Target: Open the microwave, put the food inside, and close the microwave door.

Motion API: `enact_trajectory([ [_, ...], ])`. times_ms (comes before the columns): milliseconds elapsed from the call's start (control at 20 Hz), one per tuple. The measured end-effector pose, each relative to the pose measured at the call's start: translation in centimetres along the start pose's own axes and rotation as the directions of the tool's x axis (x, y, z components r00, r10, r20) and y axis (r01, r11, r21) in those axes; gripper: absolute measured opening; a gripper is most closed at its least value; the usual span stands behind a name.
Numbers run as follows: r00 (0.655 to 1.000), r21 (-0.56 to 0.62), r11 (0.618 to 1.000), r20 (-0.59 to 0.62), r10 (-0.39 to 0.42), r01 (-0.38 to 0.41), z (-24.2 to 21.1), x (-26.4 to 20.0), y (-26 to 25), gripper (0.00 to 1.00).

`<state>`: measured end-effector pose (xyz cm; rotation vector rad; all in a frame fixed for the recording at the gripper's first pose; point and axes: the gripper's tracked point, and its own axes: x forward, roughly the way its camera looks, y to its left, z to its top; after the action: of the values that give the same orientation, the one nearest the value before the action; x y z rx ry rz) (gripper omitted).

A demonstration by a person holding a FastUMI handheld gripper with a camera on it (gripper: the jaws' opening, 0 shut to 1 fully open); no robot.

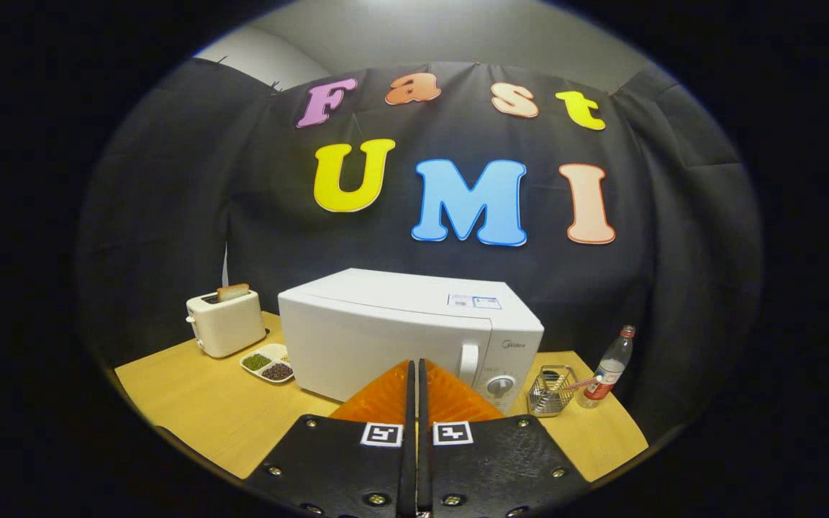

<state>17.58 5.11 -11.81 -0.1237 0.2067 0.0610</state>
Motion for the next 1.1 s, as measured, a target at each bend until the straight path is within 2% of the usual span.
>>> enact_trajectory([
  [250, 0.999, 0.054, 0.998, 0.025, -0.041, 0.04, 0.0, -5.6, -1.3, 0.05],
  [350, 0.999, 0.076, 0.997, 0.03, -0.017, 0.014, -0.1, -7.3, -1.1, 0.18],
  [400, 0.999, 0.091, 0.996, 0.032, -0.004, 0.001, -0.1, -8.0, -1.0, 0.45],
  [450, 0.999, 0.105, 0.994, 0.03, -0.015, 0.011, -0.3, -8.4, -1.5, 0.62],
  [500, 0.999, 0.118, 0.992, 0.029, -0.039, 0.035, -0.4, -8.9, -2.2, 0.9],
  [550, 0.998, 0.134, 0.99, 0.031, -0.054, 0.049, -0.2, -9.3, -2.6, 0.99],
  [700, 0.998, 0.165, 0.986, 0.046, -0.043, 0.035, 0.5, -10.4, -2.4, 0.99],
  [1100, 0.996, 0.137, 0.99, 0.082, -0.041, 0.03, 1.7, -11.9, -2.2, 1.0],
])
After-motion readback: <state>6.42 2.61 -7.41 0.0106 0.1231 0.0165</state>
